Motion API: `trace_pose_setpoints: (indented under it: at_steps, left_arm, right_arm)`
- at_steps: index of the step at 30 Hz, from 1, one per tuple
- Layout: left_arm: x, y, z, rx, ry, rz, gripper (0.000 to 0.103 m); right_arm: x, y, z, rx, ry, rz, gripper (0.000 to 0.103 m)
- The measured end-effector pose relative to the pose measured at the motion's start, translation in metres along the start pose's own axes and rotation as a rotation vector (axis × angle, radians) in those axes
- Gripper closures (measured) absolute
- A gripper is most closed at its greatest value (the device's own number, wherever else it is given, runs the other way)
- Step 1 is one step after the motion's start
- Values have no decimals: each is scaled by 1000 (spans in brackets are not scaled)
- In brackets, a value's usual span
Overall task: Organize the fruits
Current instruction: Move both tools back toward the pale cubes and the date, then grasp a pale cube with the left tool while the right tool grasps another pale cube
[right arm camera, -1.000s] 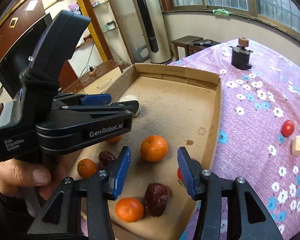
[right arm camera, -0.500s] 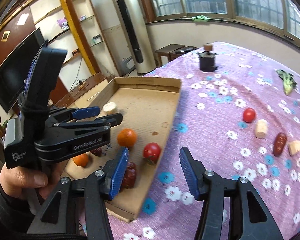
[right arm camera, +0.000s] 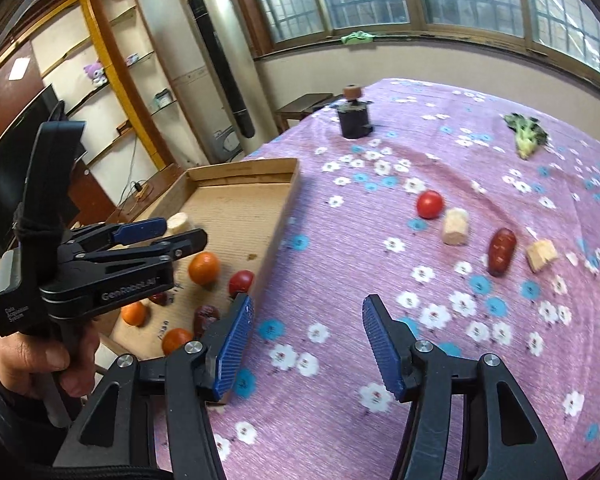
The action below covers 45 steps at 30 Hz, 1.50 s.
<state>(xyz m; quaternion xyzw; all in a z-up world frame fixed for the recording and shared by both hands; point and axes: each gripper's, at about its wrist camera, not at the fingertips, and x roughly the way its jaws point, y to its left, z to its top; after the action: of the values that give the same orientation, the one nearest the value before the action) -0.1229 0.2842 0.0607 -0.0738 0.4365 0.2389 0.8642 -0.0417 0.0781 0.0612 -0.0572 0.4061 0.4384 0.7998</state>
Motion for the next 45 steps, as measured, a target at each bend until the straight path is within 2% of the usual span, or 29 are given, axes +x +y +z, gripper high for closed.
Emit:
trace_pose_setpoints:
  at_steps: [19, 27, 29, 33, 39, 45]
  left_arm:
    - [7, -73, 9, 87, 15, -116, 47]
    - [26, -97, 15, 86, 55, -167, 47]
    - [33, -103, 18, 81, 64, -179, 47]
    - [50, -116, 30, 49, 82, -215, 47]
    - [79, -141, 54, 14, 108, -269, 47]
    - [106, -162, 67, 1, 146, -296, 47]
  right_arm:
    - [-28, -87, -17, 107, -10, -146, 45]
    - [-11, -118, -14, 127, 4, -195, 50]
    - [-7, -132, -10, 145, 3, -220, 53]
    - [2, -165, 3, 205, -15, -260, 69]
    - [23, -186, 24, 185, -4, -289, 69]
    - [40, -197, 28, 210, 17, -254, 69]
